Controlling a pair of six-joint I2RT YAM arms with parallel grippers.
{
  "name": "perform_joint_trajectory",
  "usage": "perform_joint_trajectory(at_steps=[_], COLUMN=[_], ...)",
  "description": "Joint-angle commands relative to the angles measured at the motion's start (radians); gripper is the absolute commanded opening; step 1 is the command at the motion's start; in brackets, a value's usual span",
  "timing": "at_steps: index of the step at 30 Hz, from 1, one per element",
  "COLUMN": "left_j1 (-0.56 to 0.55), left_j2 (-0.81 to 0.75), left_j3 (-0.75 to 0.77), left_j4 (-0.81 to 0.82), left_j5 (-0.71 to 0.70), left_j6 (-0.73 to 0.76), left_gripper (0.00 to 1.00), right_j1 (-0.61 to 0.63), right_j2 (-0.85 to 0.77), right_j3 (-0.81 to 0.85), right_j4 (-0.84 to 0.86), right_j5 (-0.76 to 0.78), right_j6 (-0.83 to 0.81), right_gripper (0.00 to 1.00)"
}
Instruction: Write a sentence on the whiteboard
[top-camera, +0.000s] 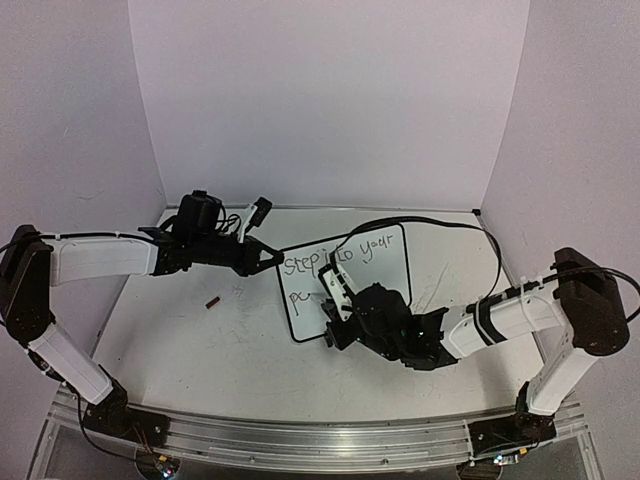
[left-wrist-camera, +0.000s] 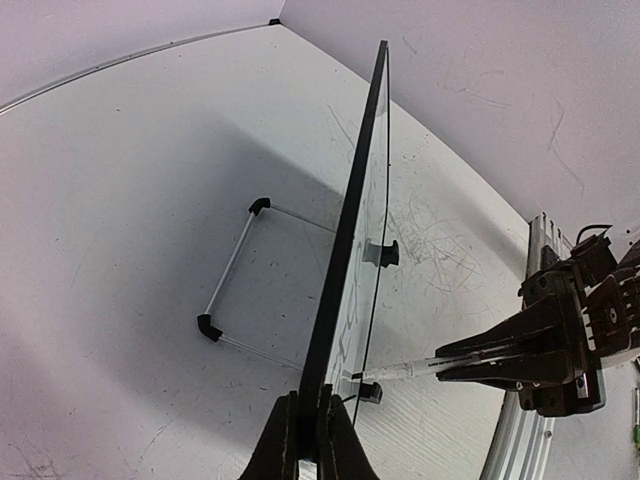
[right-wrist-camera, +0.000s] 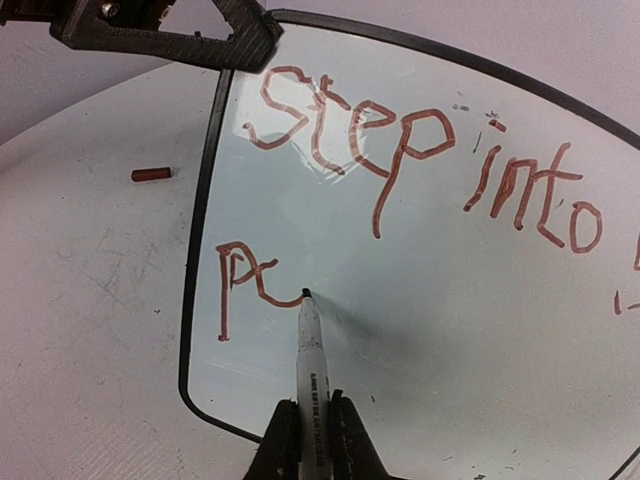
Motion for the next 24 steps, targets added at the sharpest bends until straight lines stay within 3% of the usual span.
perform_joint_trajectory(at_steps=[1,24], left_j1=[0.0,-0.005], left_j2=[-0.009,-0.015], left_j3=[-0.02,-0.023], left_j4=[-0.046,-0.046], left_j5=[-0.07,-0.076], left_j6=[0.057,0.063], left_gripper=[0.0,0.0], right_j1=[-0.016,-0.008], right_j2=[0.016,0.06], right_j3=[0.041,0.061], right_j4=[0.046,0.029], right_j5=[0.006,-0.052], right_j6=[0.004,0.019], right_gripper=[0.0,0.0])
